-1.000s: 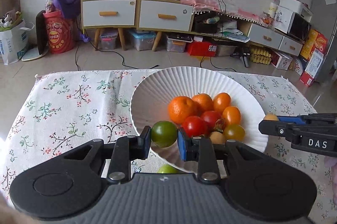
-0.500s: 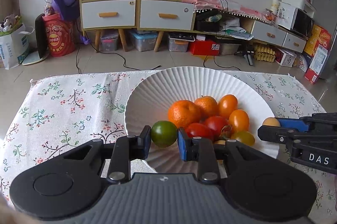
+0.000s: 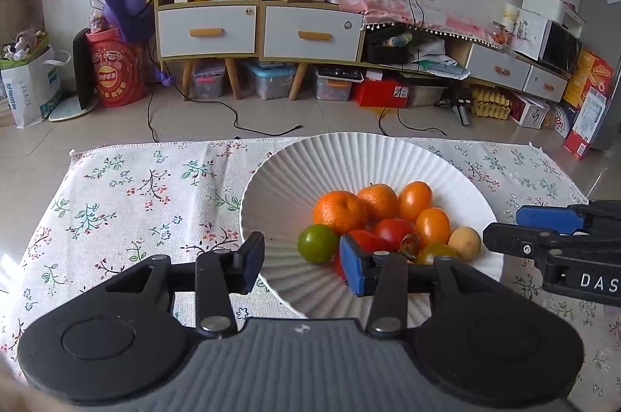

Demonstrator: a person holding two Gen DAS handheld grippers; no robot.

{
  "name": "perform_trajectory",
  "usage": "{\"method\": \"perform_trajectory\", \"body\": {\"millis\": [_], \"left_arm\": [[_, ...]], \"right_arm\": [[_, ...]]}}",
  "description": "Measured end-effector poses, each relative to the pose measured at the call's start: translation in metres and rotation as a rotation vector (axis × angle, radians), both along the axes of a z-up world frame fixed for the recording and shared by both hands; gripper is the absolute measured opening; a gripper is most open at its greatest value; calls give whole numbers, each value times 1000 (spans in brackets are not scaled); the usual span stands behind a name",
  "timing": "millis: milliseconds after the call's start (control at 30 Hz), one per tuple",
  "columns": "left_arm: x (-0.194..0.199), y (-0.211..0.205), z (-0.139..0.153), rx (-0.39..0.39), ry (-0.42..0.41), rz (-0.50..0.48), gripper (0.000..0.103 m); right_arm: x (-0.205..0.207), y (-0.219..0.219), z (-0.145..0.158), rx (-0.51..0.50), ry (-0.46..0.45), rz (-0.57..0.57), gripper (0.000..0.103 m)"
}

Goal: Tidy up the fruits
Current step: 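Lower the green tomato and brown fruit into the bowl and open both grippers, then raise both open grippers away from the bowl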

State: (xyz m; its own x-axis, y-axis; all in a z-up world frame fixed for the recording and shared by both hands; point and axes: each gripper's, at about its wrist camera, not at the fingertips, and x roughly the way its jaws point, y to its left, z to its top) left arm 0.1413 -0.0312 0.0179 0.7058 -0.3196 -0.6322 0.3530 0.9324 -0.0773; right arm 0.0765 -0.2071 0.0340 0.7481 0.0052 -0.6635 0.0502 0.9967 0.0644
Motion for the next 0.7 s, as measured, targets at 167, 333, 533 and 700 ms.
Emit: {"method": "perform_trajectory", "body": {"millis": [167, 333, 533, 700], "left_arm": [[-4, 1, 4, 3, -3, -3, 50], [-10, 6, 6, 15, 5, -8, 58], [-23, 15, 4, 22, 23, -6, 67], [-33, 23, 4, 14, 38, -3, 79]], "right_arm": [[-3, -2, 6, -1, -5, -1, 52], [-11, -2, 9, -10, -2, 0, 59], [-22, -4, 10, -5, 6, 9, 66], [-31, -2, 11, 3, 11, 27, 74]]}}
